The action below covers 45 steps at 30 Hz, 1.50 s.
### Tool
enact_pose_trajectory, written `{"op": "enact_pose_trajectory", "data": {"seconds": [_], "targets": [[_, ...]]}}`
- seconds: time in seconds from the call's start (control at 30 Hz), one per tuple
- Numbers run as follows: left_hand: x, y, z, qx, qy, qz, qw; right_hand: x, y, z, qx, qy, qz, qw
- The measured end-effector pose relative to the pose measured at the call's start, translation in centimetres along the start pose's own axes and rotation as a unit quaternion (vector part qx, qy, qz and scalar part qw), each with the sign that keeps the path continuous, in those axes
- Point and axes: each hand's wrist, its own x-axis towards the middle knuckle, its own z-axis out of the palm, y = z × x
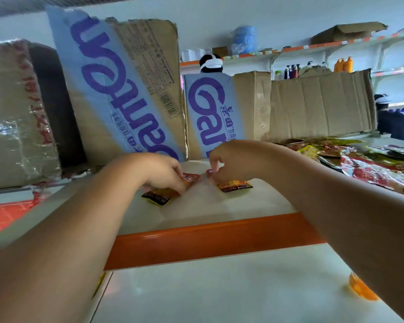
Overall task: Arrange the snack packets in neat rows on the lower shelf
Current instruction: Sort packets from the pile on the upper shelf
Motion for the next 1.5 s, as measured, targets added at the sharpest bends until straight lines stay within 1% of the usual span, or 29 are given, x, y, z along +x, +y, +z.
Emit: {"op": "enact_pose_trajectory", "data": {"seconds": [0.03,0.07,0.2,0.37,0.47,0.6,0.7,0.77,0.83,0.93,1.0,1.1,1.17,1.23,1.33,1.5], "targets": [[-0.4,-0.1,0.0,0.004,0.010,0.003,1.000,-0.1,-0.2,0.0,-0.038,-0.016,0.026,0.999],[-0.8,-0.3,0.1,0.007,0.016,0.004,1.000,-0.2,-0.7,-0.2,-0.053,-0.041,0.047,0.997],[-2.1,-1.6,-0.1,0.006,0.032,0.021,0.999,-0.7,-3.2,-1.5,-0.034,-0.078,0.078,0.993],[-3.8,-5.5,0.3,-0.011,0.057,0.040,0.998,-0.7,-6.7,-1.3,0.001,-0.079,0.106,0.991],[-5.2,-9.7,0.7,-0.045,0.079,0.058,0.994,-0.5,-10.1,-1.3,0.024,-0.074,0.128,0.989],[-7.3,-18.1,1.6,-0.119,0.116,0.060,0.984,1.1,-16.8,-0.4,0.046,-0.048,0.132,0.989],[-8.9,-25.2,2.5,-0.208,0.167,0.048,0.963,3.5,-22.2,0.8,0.072,-0.003,0.131,0.989],[-10.6,-30.2,3.1,-0.249,0.198,0.038,0.947,5.4,-26.5,1.4,0.080,0.020,0.120,0.989],[-12.2,-35.0,3.8,-0.271,0.229,0.025,0.935,6.9,-31.1,1.7,0.104,0.027,0.101,0.989],[-14.7,-41.7,5.1,-0.277,0.273,-0.004,0.921,9.6,-37.8,2.5,0.155,0.039,0.061,0.985],[-16.5,-45.8,6.1,-0.291,0.294,-0.029,0.910,11.5,-42.2,3.1,0.162,0.049,0.031,0.985],[-19.1,-51.2,7.5,-0.317,0.323,-0.061,0.890,14.1,-48.2,4.3,0.197,0.061,-0.010,0.979],[-20.6,-54.4,8.5,-0.313,0.339,-0.088,0.883,15.6,-51.7,5.4,0.213,0.066,-0.037,0.974],[-21.7,-57.2,9.7,-0.304,0.346,-0.117,0.880,17.3,-54.6,7.0,0.232,0.060,-0.061,0.969],[-22.9,-60.5,11.8,-0.295,0.336,-0.163,0.879,19.4,-57.8,9.8,0.270,0.044,-0.075,0.959],[-23.7,-64.4,15.2,-0.267,0.347,-0.197,0.877,22.6,-60.6,14.8,0.350,0.009,-0.087,0.932]]}}
